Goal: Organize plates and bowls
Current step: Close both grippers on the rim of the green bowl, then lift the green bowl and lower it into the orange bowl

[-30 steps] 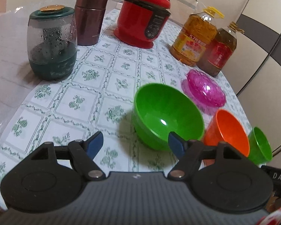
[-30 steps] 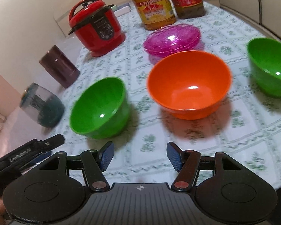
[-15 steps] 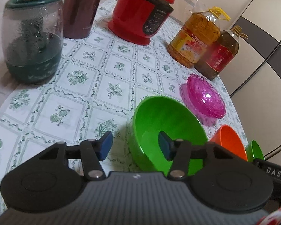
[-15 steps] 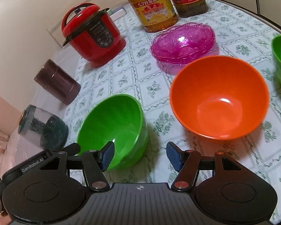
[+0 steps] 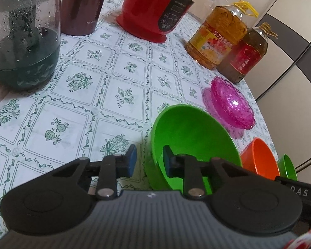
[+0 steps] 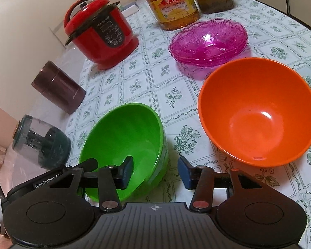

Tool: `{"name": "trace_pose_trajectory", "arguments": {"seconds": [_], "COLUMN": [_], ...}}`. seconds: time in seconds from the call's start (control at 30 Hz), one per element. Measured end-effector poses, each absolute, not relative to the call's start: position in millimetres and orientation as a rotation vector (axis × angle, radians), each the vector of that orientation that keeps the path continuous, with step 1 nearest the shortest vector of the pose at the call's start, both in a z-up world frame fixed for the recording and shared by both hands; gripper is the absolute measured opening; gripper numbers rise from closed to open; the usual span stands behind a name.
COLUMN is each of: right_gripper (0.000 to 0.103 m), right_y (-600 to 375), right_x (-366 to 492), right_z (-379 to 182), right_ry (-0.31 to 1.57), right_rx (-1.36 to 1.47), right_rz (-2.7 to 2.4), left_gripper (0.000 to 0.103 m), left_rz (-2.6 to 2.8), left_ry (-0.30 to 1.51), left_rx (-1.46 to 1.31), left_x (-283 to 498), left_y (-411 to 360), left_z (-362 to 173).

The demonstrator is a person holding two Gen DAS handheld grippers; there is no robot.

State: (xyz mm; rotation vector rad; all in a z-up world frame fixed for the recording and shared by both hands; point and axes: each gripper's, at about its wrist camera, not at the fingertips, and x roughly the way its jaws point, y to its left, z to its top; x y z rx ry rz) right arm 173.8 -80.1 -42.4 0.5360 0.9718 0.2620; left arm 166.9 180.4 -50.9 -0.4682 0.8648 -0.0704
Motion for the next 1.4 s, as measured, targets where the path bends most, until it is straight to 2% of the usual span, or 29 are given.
{"name": "trace_pose_trajectory", "arguments": {"seconds": [0.33, 0.5, 1.0, 1.4], "right_gripper": [0.026, 0.019, 0.018, 0.018], "right_y": [-75.4, -74.3, -76.4, -100.3], "right_x": [177.1, 177.8, 168.6, 146.0], "right_z": [-45.6, -45.6, -36.4, -2.9], "right_ry": [0.98, 0.979, 0.953, 0.891], "right_rx": [0.507, 0.495, 0.47, 0.513], "right_rz": [0.267, 0.272, 0.289, 0.307], "left_gripper": [0.014, 0.013, 0.014, 0.014], "left_rz": [-0.085, -0.083, -0.073, -0.088], "left_ry": [0.875, 0.875, 0.866, 0.798], "left_rx": [-0.448, -0.437, -0.374, -0.345], "left_x": [170.9, 171.5, 157.9, 138.0], "left_y": [174.6, 171.8, 165.7, 143.9], "left_z": [-54.7, -54.2, -41.4, 4.2]}}
